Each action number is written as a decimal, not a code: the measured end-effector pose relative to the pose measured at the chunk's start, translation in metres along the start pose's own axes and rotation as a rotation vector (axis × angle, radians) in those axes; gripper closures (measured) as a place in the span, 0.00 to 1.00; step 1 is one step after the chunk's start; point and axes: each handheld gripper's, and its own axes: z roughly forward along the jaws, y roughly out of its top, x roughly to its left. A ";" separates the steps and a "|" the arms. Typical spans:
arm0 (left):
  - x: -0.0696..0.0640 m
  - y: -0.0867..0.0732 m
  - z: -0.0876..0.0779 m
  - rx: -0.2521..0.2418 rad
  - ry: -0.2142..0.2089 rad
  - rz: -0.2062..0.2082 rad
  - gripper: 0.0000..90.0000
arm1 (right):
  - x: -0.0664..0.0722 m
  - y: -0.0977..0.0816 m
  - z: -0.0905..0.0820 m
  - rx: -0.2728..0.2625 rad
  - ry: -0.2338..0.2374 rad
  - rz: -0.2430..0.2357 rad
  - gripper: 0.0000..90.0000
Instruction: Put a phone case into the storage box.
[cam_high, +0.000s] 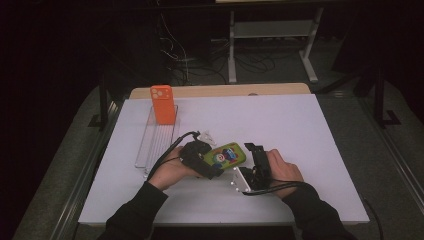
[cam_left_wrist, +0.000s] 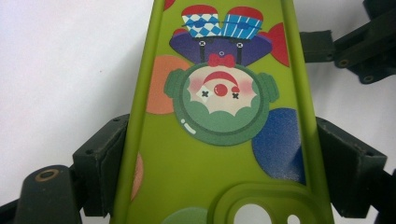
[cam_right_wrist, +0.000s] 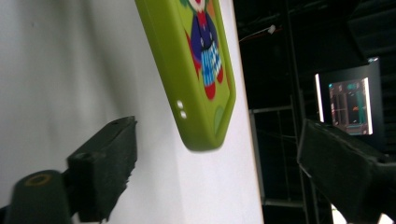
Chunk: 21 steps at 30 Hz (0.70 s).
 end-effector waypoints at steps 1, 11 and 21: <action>-0.001 0.000 0.000 -0.010 0.002 -0.011 0.16 | 0.001 0.002 0.000 -0.006 -0.008 -0.005 0.15; 0.005 -0.001 -0.005 -0.012 0.011 -0.013 0.16 | 0.008 0.015 0.008 -0.030 -0.027 -0.031 0.36; 0.007 -0.002 -0.006 -0.015 0.011 -0.017 0.16 | 0.012 0.019 0.013 -0.067 -0.060 -0.111 0.60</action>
